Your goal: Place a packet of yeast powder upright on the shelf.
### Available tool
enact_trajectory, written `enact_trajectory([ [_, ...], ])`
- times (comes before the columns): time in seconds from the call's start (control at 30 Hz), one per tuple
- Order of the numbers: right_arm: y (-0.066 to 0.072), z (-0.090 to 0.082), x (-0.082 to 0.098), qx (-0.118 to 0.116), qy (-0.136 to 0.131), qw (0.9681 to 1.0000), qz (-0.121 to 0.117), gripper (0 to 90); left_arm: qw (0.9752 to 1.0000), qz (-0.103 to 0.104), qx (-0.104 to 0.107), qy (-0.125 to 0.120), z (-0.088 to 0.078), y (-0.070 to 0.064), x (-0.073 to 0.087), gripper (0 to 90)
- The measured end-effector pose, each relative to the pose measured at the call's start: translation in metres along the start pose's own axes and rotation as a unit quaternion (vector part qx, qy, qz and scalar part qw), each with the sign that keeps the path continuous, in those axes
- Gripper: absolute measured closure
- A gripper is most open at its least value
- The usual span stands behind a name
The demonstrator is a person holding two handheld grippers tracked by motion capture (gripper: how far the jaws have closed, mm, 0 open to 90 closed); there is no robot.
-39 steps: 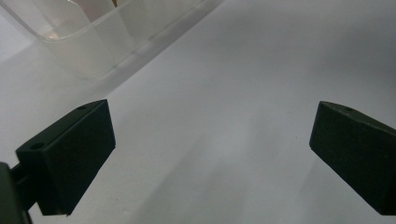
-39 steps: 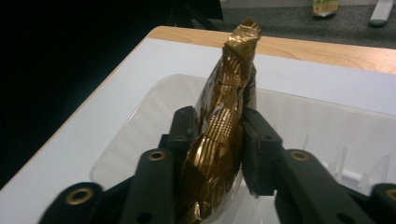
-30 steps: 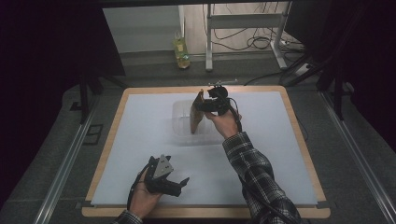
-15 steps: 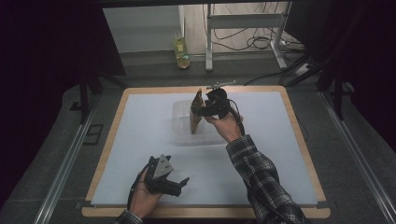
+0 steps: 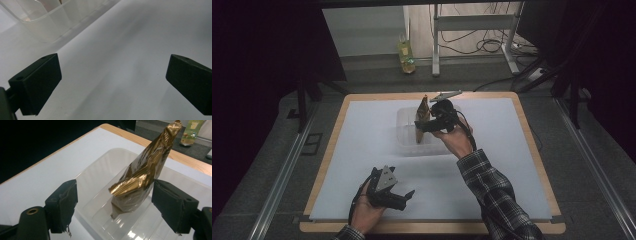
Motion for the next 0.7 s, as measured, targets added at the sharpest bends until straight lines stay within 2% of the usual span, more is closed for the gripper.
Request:
enact_trajectory([
  [0.13,0.002,-0.003,0.004,0.001,0.003,0.9999,-0.014,19.5,1.0,-0.001,0.0,0.0,0.0,0.0,0.0,0.1],
  [0.37,0.008,-0.008,0.01,-0.009,0.007,0.9997,-0.023,18.7,1.0,-0.003,-0.003,0.0,0.0,0.002,0.0,0.4],
  [0.5,0.01,-0.01,0.013,-0.011,0.009,0.9994,-0.031,17.7,0.9999,-0.013,0.002,-0.009,-0.001,0.001,-0.002,0.3],
  [0.7,0.015,-0.013,0.02,-0.018,0.016,0.9989,-0.04,15.3,0.9998,-0.016,0.003,-0.012,-0.001,0.001,-0.002,0.2],
])
Point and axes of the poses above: each handheld gripper's, and its own axes: z roughly forward along the jaws, x roughly out of its underside, y roughly to its left, the point moved 6 cm from there along z, roughly forward along the jaws, and after that the axes turned 4 degrees about z, right-handed, at the moved point
